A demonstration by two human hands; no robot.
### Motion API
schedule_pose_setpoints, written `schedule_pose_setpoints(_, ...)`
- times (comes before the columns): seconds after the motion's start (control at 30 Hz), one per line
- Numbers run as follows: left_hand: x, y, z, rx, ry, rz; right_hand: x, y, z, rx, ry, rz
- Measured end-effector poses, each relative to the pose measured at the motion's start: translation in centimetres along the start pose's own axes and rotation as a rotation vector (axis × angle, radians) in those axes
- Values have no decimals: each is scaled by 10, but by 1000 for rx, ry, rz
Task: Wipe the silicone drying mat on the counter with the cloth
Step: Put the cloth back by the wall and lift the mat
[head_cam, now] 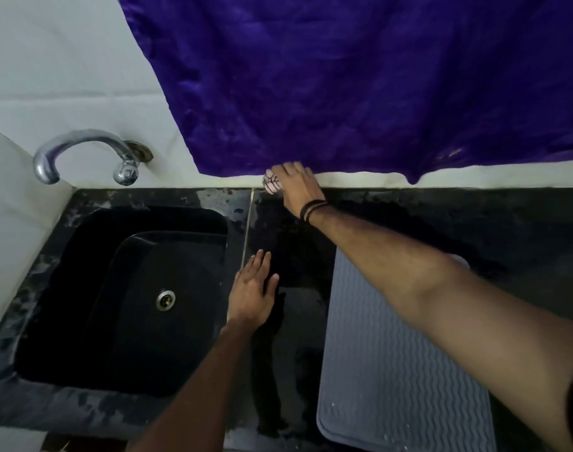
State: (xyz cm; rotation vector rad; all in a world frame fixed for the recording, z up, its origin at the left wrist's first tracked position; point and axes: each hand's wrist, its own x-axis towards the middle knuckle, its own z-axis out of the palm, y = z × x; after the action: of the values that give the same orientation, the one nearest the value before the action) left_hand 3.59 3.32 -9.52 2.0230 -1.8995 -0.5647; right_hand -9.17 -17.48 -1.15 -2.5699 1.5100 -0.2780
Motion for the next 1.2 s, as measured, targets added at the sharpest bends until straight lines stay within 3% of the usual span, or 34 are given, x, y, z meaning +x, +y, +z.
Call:
schedule_pose_setpoints(0.1, 3, -12, 7, -11, -12, -9, -16, -5, 47, 1, -424, -30)
schedule_pose_setpoints(0.17, 3, -17, 10, -20, -25, -18, -28, -5, 66, -39, -549, -26)
schedule_pose_setpoints(0.3, 8, -19, 10, -38, -41, -22, -23, -6, 65, 26, -385, 51)
schedule_pose_setpoints(0.5, 19, -2, 9, -53, -63, 5, -14, 10, 49, 34, -576, 105)
schedule_pose_setpoints(0.63, 24, 16, 15, -81, -75, 42, -50, 28, 32, 159, -338, 167)
schedule_pose_setpoints(0.73, 22, 36, 26, -65, -69, 12, -118, 62, 24, 238, -137, 383)
schedule_pose_setpoints(0.83, 13, 64, 39, -72, -63, -78, -201, 109, 12, 268, -20, 743)
schedule_pose_setpoints(1.0, -18, 99, 59, -76, -143, -227, -318, 153, -8, 171, -73, 1132)
schedule_pose_setpoints(1.2, -47, 131, 65, 13, -255, -338, -389, 142, 4, 204, -159, 1359)
